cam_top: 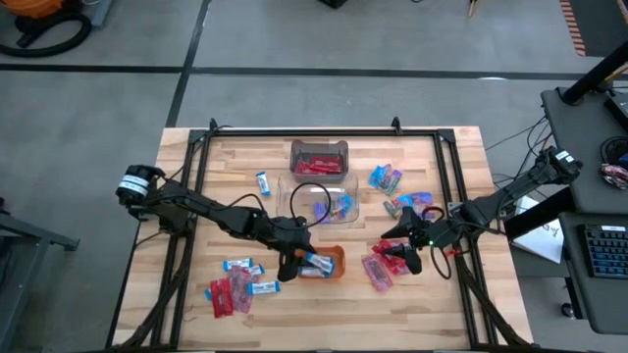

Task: Sort candy
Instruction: Put the blue candy into the clear transparent bin

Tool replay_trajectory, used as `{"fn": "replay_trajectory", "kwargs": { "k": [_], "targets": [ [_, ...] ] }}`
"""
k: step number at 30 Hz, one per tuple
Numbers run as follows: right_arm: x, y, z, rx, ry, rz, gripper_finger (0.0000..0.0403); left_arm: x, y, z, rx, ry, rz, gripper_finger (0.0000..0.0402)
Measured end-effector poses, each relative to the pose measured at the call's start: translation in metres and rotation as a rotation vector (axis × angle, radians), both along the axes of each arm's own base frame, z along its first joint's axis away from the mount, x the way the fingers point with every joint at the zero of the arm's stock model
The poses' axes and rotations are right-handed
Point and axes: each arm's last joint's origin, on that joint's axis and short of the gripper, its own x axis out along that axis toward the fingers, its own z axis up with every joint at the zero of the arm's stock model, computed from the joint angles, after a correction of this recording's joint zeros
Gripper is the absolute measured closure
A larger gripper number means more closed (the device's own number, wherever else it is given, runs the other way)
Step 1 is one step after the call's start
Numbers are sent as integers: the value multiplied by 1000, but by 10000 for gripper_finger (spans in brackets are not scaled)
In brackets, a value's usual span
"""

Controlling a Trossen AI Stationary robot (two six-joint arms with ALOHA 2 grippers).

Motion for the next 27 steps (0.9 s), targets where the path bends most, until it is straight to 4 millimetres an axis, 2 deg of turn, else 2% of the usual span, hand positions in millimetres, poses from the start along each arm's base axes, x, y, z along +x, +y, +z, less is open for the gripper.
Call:
{"fn": "replay_trajectory", "kwargs": {
  "k": [5,10,14,19,24,27],
  "targets": [
    [1,-4,1,47,-29,-163,182,-6,5,7,16,14,2,207],
    [4,-12,2,133,-54,-332,182,-20,8,30,75,-20,-41,209],
    [7,-23,2,182,-60,-423,186,-35,12,54,124,-78,-68,210],
    [10,-40,1,183,-35,-531,198,-60,19,81,219,-123,-20,210],
    [12,-57,6,157,2,-629,199,-81,26,94,278,-139,40,210],
    [12,-68,8,142,27,-688,199,-92,29,95,279,-155,40,210]
  ]
}}
